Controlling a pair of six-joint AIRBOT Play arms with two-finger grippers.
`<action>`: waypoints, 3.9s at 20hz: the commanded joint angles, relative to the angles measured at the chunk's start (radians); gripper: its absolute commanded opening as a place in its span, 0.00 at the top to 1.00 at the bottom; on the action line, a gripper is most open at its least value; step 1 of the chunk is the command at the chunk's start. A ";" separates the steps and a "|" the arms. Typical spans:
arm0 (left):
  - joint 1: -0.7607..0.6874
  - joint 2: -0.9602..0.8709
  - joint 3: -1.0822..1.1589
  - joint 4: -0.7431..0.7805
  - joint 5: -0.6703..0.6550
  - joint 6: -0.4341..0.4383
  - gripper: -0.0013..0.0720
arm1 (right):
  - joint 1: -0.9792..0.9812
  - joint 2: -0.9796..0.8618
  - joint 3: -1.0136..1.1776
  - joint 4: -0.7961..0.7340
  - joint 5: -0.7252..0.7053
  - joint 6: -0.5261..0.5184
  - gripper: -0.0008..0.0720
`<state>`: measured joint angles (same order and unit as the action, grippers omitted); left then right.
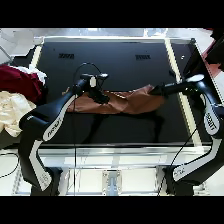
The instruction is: Fold the shirts.
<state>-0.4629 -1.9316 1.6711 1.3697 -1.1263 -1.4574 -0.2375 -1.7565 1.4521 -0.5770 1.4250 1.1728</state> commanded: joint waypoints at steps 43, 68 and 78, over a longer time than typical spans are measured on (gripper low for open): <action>0.494 0.591 0.007 -0.039 -0.151 0.075 0.95 | 0.510 -0.247 0.460 -0.556 -0.132 0.588 0.04; 0.494 0.591 0.007 -0.039 -0.163 0.079 0.95 | 0.317 -0.243 0.618 -0.324 -0.201 0.476 0.96; 0.494 0.591 0.007 -0.095 -0.163 0.074 0.95 | -0.188 -0.131 0.534 -0.849 0.422 0.493 0.96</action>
<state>0.0307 -1.3411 1.6787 1.3083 -1.2892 -1.3796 -0.3157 -1.9003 2.0186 -1.2579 1.6493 1.6615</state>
